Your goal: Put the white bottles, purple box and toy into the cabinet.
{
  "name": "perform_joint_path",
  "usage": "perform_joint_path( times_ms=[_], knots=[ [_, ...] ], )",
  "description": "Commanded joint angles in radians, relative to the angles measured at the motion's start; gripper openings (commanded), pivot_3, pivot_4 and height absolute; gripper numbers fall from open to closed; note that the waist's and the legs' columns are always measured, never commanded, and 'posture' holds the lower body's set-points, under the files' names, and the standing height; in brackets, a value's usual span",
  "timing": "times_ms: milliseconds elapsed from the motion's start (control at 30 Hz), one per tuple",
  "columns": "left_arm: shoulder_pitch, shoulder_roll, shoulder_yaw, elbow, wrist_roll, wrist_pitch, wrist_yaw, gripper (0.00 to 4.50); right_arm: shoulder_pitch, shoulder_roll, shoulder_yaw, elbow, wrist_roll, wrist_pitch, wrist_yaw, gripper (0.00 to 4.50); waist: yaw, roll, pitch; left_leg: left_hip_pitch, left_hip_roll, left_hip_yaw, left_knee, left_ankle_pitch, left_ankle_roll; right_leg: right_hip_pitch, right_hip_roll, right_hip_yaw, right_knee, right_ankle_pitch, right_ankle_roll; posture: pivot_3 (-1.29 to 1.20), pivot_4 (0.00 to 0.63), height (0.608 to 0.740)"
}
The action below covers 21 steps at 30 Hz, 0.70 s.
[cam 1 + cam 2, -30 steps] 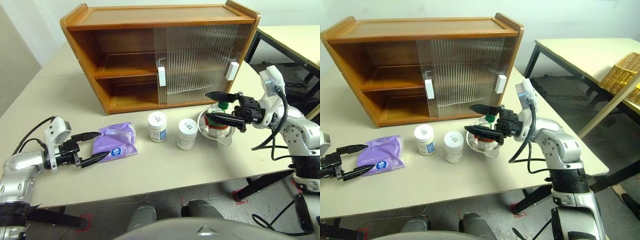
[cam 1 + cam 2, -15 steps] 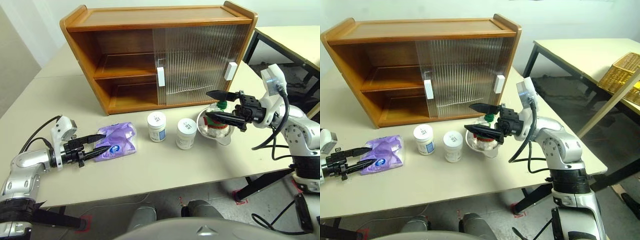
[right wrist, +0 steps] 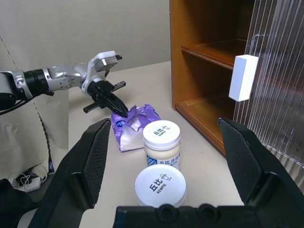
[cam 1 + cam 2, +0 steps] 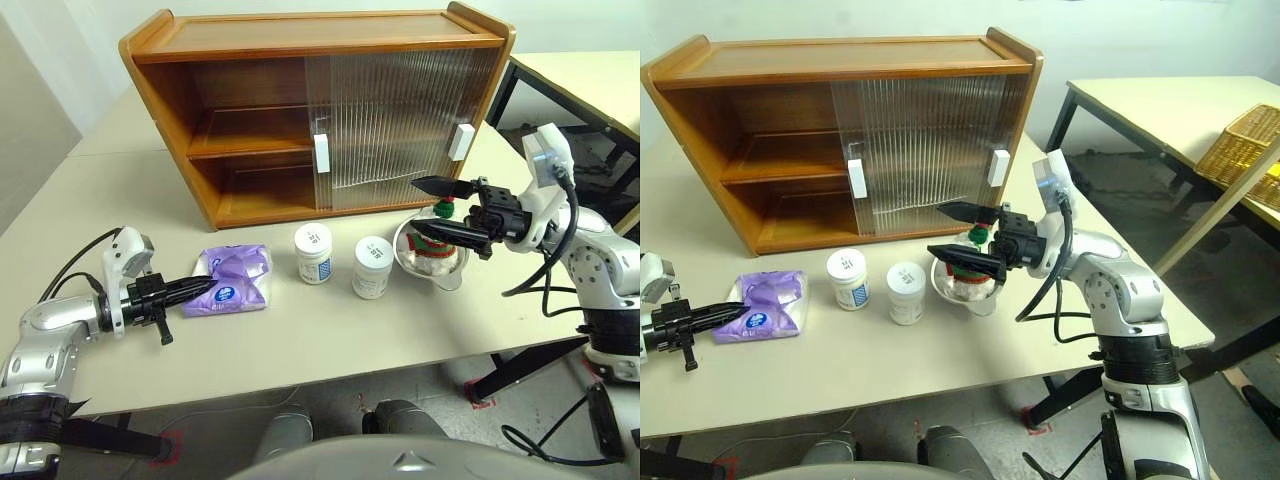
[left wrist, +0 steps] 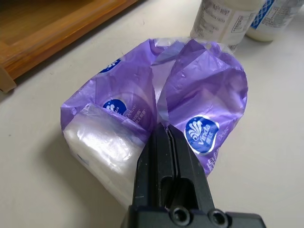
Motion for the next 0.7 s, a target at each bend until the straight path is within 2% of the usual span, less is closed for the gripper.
perform_joint_path(
  times_ms=[33, 100, 300, 700],
  knots=[
    [-0.060, 0.000, 0.021, -0.081, -0.076, 0.095, 0.017, 0.02, -0.017, 0.011, -0.004, 0.007, -0.003, -0.012, -0.005, 4.50, 0.001, 0.000, 0.000, 0.000, 0.000, 0.000, 0.000, 0.000, 0.000, 0.000, 0.000, 0.000, 0.000, 0.000, -0.001, -0.04, 0.000, 0.740],
    [-0.096, -0.005, 0.038, -0.114, -0.119, 0.148, 0.035, 0.02, -0.019, 0.015, -0.001, 0.010, -0.006, -0.015, -0.004, 4.50, 0.001, 0.000, 0.000, 0.000, 0.000, 0.000, 0.001, 0.000, 0.000, 0.000, 0.000, 0.000, 0.000, 0.003, -0.005, -0.04, 0.000, 0.740],
    [-0.174, -0.003, 0.060, -0.187, -0.207, 0.253, 0.066, 0.02, -0.024, 0.023, 0.005, 0.015, -0.011, -0.018, -0.002, 4.50, -0.002, 0.000, 0.000, 0.001, 0.000, 0.003, 0.001, 0.000, 0.000, 0.000, 0.000, 0.000, 0.000, 0.004, -0.004, -0.03, 0.000, 0.740],
    [-0.266, 0.037, 0.080, -0.222, -0.257, 0.310, 0.064, 0.02, -0.033, 0.035, 0.015, 0.023, -0.017, -0.028, 0.001, 4.50, -0.001, 0.000, 0.000, 0.001, 0.000, 0.004, 0.002, 0.001, 0.002, 0.001, 0.001, 0.001, 0.000, 0.003, 0.001, -0.03, 0.000, 0.740]
  ],
)
